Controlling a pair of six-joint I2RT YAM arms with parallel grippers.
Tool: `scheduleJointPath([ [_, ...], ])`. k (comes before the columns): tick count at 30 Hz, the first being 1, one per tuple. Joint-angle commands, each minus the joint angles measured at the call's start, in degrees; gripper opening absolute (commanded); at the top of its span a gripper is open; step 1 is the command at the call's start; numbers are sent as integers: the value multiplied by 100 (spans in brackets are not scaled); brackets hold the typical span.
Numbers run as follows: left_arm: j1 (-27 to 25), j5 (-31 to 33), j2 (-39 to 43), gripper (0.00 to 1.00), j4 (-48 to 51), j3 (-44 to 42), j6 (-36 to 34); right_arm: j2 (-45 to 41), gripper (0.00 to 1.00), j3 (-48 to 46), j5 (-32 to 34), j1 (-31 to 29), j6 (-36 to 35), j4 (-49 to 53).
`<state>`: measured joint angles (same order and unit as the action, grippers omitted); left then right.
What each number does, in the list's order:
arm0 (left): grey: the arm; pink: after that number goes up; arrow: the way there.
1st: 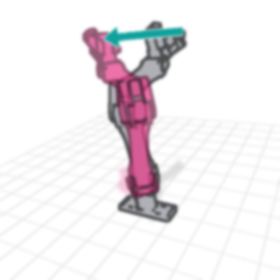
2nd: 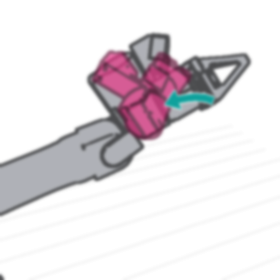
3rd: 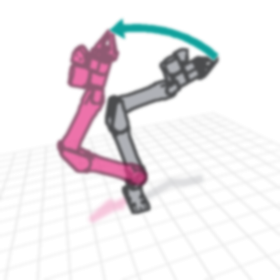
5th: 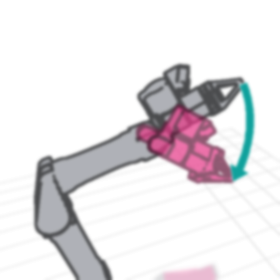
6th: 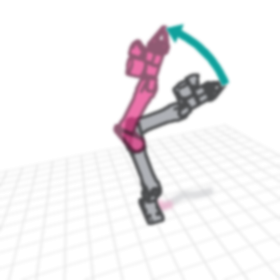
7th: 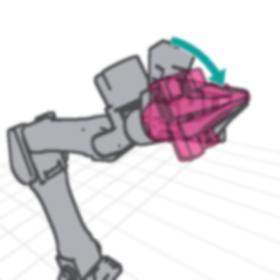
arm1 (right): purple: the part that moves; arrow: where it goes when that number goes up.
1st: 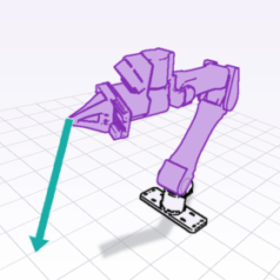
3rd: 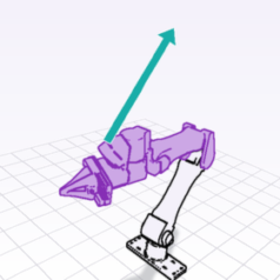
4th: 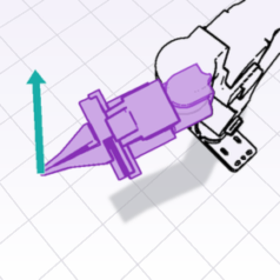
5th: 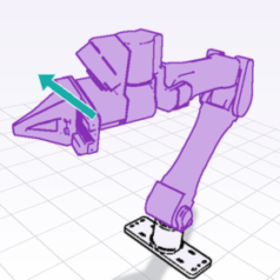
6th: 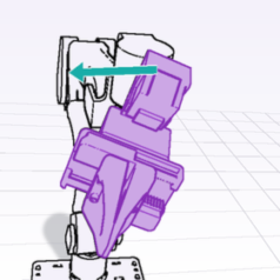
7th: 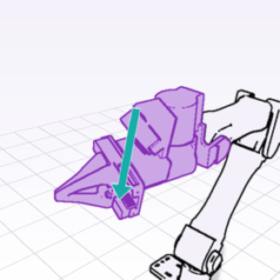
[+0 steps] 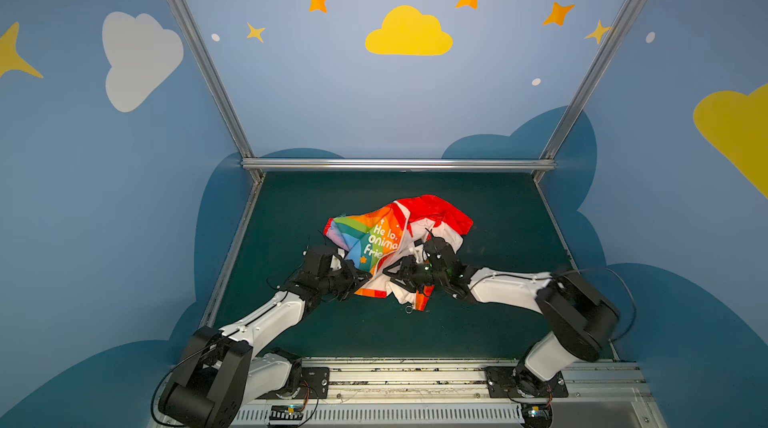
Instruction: Zip up the jacket
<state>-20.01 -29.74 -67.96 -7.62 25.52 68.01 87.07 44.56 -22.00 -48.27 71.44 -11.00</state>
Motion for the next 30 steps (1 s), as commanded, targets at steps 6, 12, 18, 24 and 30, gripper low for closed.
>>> scheduleJointPath([
  [6,-4,-277,-429,3,115,517,-358,-456,54,1041,1624,-288,-1520,5231],
  [12,1,-418,-458,3,-59,351,-301,335,55,1389,1699,-560,-1510,5454],
  [18,-3,-421,-470,3,-208,252,-226,621,55,1383,1677,-511,-1609,5315],
  [24,-1,-381,-418,3,-334,114,-130,759,53,1349,1503,-408,-1830,4969],
  [30,-2,-297,-311,3,-219,138,-145,869,49,1237,1187,-224,-1973,4466],
])
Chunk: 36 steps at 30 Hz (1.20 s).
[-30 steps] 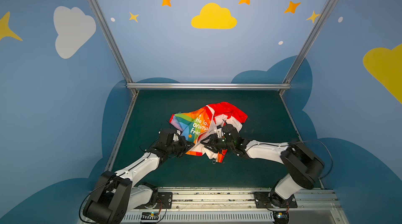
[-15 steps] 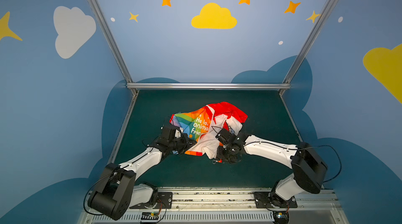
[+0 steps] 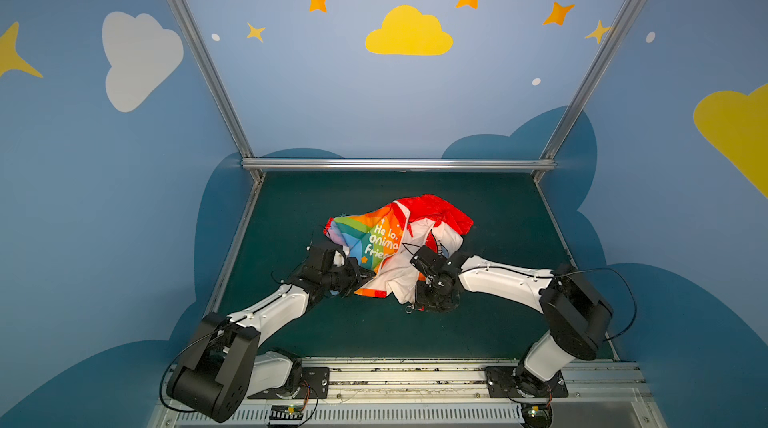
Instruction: Zip up the jacket
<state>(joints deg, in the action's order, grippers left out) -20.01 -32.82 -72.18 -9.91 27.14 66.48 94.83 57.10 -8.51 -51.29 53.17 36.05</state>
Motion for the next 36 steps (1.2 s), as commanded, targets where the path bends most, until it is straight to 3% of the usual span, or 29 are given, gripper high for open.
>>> scheduleJointPath([
  [1,-1,15,131,3,32,-20,13,98,48,-28,-200,91,-170,-299],
  [5,-1,78,176,3,86,-33,2,179,38,-66,-259,181,-150,-341],
  [10,-3,17,124,3,46,53,-32,155,0,-164,-223,321,-71,-232],
  [14,-3,-136,-3,3,-69,254,-86,-282,0,-261,-100,296,-214,-412],
  [21,4,-392,-224,3,-781,706,-10,-1404,0,-590,-238,294,-1027,-1843],
  [25,97,-464,-288,3,-890,1116,-113,-1870,0,-382,263,273,-2070,-2419],
  [27,149,-450,-242,3,-1094,1245,-117,-2218,0,-374,1174,46,-2773,-2896],
  [31,151,-143,-26,3,-1293,1409,-367,-2530,0,-1069,2509,-212,-4520,-4964],
  [34,159,109,96,3,-1597,1302,-394,-2446,0,-1325,2355,-148,-5305,-5943],
  [36,160,151,124,3,-1880,1219,-353,-2376,0,-1369,1768,-19,-5299,-6384],
])
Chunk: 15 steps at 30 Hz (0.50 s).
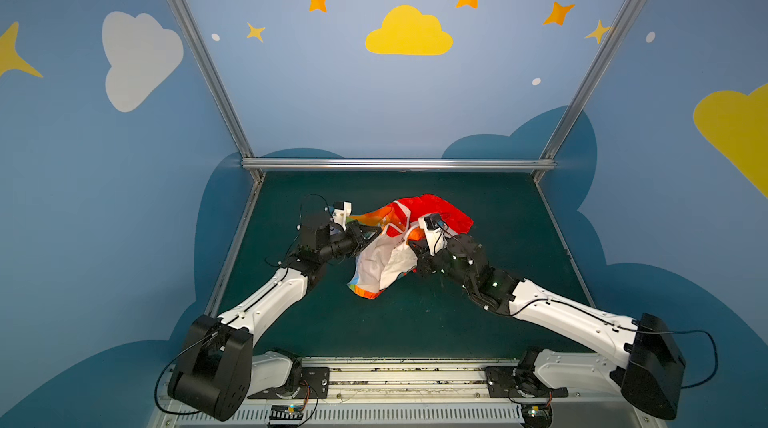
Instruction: Zip up the jacket
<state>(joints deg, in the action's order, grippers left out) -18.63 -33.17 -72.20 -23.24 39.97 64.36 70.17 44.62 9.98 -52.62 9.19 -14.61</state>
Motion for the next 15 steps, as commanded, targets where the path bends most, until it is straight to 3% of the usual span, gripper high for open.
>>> scheduleJointPath([
  [1,24,190,138,3,-749,-130,-111,121,0,-91,-611,235,-728,-1387],
  [5,26,393,295,3,-1554,-434,-122,240,0,-92,-1912,596,194,-1853],
  [9,-19,947,670,3,-2243,-887,-535,318,0,-361,-2344,780,877,-2429],
  [15,-92,1340,1264,3,-2592,-1307,-1552,596,0,46,-3499,968,1700,-2124],
])
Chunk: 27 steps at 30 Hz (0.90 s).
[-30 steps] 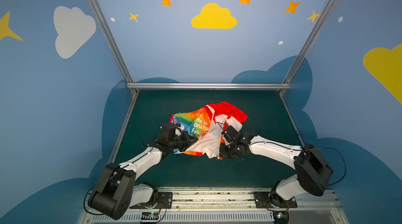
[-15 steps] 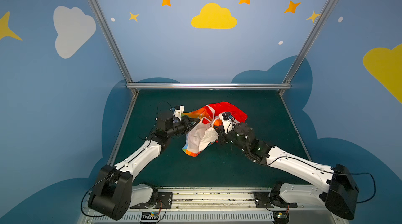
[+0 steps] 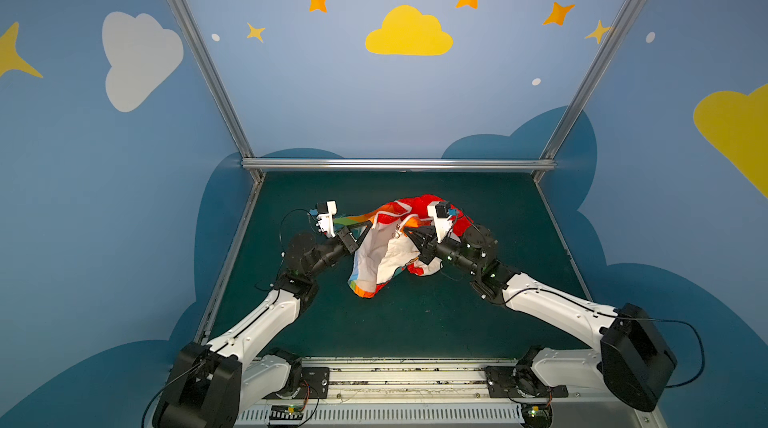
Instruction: Zip up the jacket
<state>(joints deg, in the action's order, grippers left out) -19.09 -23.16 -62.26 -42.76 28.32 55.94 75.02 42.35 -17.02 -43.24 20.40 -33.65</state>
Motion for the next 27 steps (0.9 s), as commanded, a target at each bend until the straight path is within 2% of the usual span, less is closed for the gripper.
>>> scheduleJointPath([
  [1,-76,447,378,3,-866,-283,-827,185,0,306,-911,18,690,-253],
  [4,-171,740,677,3,-1239,-565,-1382,459,0,409,-1324,1,975,-523],
  [9,-210,578,930,3,-1374,-775,-2031,786,0,687,-1682,-152,1012,-687],
  [17,-218,685,1209,3,-1424,-984,-2097,1073,0,909,-2013,-298,948,-889],
  [27,-229,636,1326,3,-1368,-1037,-2170,1243,0,1048,-2036,-353,1060,-1027],
])
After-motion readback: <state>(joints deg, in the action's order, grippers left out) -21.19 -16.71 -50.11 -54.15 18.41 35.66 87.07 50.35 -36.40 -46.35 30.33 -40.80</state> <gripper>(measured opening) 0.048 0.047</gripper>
